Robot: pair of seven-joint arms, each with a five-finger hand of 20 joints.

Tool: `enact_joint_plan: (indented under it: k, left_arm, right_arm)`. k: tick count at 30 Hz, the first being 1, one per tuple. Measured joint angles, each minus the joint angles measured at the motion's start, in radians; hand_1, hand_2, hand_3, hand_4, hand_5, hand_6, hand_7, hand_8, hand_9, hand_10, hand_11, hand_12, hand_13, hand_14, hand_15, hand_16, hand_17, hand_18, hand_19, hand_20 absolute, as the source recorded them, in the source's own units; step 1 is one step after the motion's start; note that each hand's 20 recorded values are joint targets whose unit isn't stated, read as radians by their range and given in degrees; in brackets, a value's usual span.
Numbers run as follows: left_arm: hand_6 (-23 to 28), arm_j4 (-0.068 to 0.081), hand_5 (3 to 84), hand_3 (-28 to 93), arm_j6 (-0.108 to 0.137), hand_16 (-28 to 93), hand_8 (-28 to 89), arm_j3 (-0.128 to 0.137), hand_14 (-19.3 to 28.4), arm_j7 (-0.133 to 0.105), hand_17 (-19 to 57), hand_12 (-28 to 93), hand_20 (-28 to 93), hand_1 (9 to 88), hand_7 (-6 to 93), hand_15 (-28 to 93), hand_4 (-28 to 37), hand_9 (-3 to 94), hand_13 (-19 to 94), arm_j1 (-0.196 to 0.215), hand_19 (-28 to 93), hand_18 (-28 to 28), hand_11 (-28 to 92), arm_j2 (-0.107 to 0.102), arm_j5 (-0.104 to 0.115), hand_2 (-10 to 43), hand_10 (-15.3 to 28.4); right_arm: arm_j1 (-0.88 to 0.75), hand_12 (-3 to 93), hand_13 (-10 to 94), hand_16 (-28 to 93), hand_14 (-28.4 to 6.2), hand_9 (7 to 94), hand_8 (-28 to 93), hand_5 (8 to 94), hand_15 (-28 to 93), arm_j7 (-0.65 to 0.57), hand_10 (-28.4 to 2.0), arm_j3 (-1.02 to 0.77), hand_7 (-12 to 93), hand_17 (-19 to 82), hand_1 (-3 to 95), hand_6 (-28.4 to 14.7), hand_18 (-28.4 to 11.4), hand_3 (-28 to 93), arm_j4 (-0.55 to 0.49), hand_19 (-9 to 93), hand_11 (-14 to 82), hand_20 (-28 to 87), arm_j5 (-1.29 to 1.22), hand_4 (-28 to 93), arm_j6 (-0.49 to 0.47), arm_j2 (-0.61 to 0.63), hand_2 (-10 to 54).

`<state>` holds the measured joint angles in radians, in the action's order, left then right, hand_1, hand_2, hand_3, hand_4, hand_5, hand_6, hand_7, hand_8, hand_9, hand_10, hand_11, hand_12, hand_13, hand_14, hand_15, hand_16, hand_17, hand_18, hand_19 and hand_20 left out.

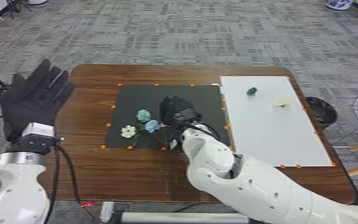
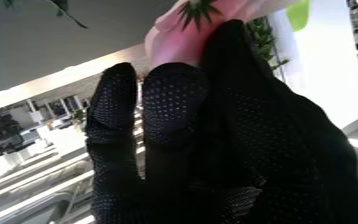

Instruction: Arrange flowers

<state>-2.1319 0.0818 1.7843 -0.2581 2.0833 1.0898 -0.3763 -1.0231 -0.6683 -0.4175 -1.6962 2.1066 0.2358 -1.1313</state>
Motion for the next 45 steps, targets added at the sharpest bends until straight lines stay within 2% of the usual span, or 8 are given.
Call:
enact_joint_plan:
  k: [4,7,9,15,19,25,31,45]
  left_arm:
    - [9.2,0.046,40.7,70,-0.005,-4,-8,-0.005,13.0,0.002,-7.6,9,9,26.4,8.3,20,-28.3,30.6,23,0.072,32,13.3,19,-0.007,-0.006,18.7,15.4]
    - [9.2,0.080,40.6,70,-0.005,-5,-8,-0.019,12.9,0.005,-7.7,8,9,26.5,8.2,20,-28.3,30.5,23,0.066,32,13.3,19,-0.007,-0.013,18.7,15.2]
    - [9.2,0.089,40.6,70,-0.004,-5,-8,-0.028,12.9,0.006,-7.7,8,9,26.5,8.3,20,-28.3,30.4,22,0.047,32,13.2,19,-0.007,-0.016,18.7,15.2]
    - [9.2,0.087,40.6,70,-0.004,-5,-8,-0.034,13.0,0.008,-7.8,8,9,26.5,8.5,21,-28.3,30.5,22,-0.008,32,13.1,20,-0.010,-0.021,18.6,15.4]
    - [9.2,0.079,40.6,70,-0.004,-5,-8,-0.034,13.3,0.010,-8.0,8,9,26.5,8.7,22,-28.3,30.5,22,-0.010,32,13.2,20,-0.012,-0.022,18.6,15.5]
    - [9.2,0.079,40.7,70,-0.002,-5,-8,-0.034,13.8,0.014,-8.3,8,9,26.5,8.9,23,-28.3,30.6,22,-0.008,33,13.3,21,-0.012,-0.021,18.6,15.6]
    - [8.3,0.079,41.3,70,-0.002,-5,-8,-0.033,14.5,0.022,-8.4,8,9,26.7,9.7,25,-28.3,30.8,23,-0.005,33,13.4,22,-0.012,-0.021,18.5,15.5]
    - [8.9,0.080,41.0,70,0.000,-5,-8,-0.034,14.7,0.024,-8.3,8,8,26.6,9.3,24,-28.3,30.7,23,-0.006,33,13.5,21,-0.012,-0.021,18.4,15.4]
  right_arm:
    - [0.002,51.0,72,43,-3.4,76.7,5,66.6,62,0.003,-7.7,-0.003,50,37,64.4,1.7,-19.2,66,0.029,77,22.9,38,0.007,-28,0.008,-0.010,-9.5]
    - [0.004,50.8,72,43,-3.3,76.6,5,66.5,62,0.004,-7.7,-0.004,50,37,64.4,1.7,-19.2,66,0.039,77,22.9,38,0.008,-27,0.009,-0.015,-9.5]
    - [0.007,50.3,72,43,-3.2,76.7,5,66.3,62,0.006,-7.7,-0.004,50,37,64.4,1.8,-19.2,66,0.048,77,22.6,38,0.008,-27,0.009,-0.020,-9.5]
    - [0.016,48.9,71,43,-2.9,76.3,3,65.5,62,0.015,-7.6,-0.004,49,37,64.1,1.5,-18.9,66,0.084,77,21.3,38,0.006,-27,0.012,-0.038,-9.5]
    - [0.017,42.9,70,44,-2.6,75.1,-2,64.3,59,0.014,-7.8,-0.003,43,36,62.1,0.2,-19.3,67,0.092,77,15.5,37,0.007,-27,0.019,-0.045,-9.5]
    - [0.007,36.8,69,43,-2.9,73.9,-3,63.9,59,0.013,-8.9,-0.016,29,35,59.3,-1.1,-19.8,67,0.092,77,9.5,36,0.006,-27,0.015,-0.049,-9.5]
    - [-0.007,30.0,69,42,-3.7,70.6,-13,61.9,59,0.009,-10.4,-0.029,21,35,55.3,-1.3,-20.0,71,0.083,77,14.6,36,0.000,-28,0.003,-0.045,-9.5]
    - [-0.019,18.4,68,39,-4.8,63.9,-12,58.6,60,0.001,-13.8,-0.050,17,35,51.2,-3.6,-20.3,72,0.055,77,19.7,35,-0.002,-27,-0.020,-0.035,-9.5]
